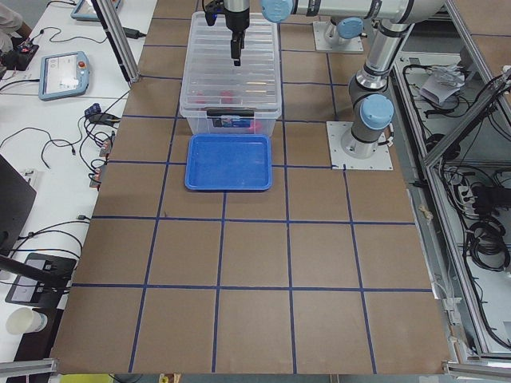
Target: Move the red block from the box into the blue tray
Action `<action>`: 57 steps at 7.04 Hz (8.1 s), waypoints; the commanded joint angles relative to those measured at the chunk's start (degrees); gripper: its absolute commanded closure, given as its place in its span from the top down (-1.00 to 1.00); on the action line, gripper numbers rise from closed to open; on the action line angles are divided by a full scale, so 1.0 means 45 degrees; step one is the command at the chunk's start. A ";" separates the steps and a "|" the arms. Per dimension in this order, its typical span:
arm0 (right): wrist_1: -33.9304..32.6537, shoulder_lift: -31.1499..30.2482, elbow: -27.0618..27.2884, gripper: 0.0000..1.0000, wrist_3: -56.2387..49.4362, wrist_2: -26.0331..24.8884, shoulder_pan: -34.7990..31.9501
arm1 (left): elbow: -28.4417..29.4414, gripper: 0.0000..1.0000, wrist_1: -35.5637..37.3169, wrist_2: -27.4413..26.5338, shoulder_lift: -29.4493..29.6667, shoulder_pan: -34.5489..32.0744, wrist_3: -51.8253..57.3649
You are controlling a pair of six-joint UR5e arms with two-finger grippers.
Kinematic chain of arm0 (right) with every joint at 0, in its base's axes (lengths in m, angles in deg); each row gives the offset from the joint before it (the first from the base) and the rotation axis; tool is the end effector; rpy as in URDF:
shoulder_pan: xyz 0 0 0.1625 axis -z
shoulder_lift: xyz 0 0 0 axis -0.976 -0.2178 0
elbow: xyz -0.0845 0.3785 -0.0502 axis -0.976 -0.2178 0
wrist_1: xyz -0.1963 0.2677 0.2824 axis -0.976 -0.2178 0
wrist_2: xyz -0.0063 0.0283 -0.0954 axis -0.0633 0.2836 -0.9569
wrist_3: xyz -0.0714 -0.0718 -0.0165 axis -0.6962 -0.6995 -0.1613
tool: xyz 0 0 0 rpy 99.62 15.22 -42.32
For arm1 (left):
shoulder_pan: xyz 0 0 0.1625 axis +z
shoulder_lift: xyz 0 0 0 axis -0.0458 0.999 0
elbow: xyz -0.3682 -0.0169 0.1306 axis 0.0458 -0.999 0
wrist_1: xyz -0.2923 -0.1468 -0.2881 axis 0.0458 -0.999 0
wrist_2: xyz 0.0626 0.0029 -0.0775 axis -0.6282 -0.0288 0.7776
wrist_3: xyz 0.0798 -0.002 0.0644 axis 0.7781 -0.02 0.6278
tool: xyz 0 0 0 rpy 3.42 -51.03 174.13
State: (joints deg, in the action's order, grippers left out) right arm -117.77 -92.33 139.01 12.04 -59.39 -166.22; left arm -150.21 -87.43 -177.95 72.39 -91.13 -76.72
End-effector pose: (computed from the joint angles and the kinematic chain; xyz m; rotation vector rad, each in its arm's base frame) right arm 0.1163 -0.5470 0.4187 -0.3207 -3.0677 -0.0471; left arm -0.1175 -0.5288 0.4588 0.1759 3.1182 0.0315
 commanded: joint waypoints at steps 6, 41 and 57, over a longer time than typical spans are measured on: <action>-0.0270 0.1123 -0.0033 1.00 0.0161 0.0044 -0.0032 | 0.1051 1.00 -0.0142 -0.0098 0.0476 0.0449 0.0110; -0.0779 0.2004 0.0611 1.00 -0.2859 -0.0131 0.1331 | 0.0523 1.00 -0.0144 0.0097 0.0808 0.0430 -0.0103; -0.0622 0.1809 0.0456 1.00 -0.8706 -0.0522 0.4890 | -0.4632 1.00 0.8097 0.0585 0.3268 -0.0273 -0.1276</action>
State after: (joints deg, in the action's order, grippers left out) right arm -120.72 -83.92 141.51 -27.17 -61.94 -144.18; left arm -170.60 -52.05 -175.66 85.97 -92.29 -82.11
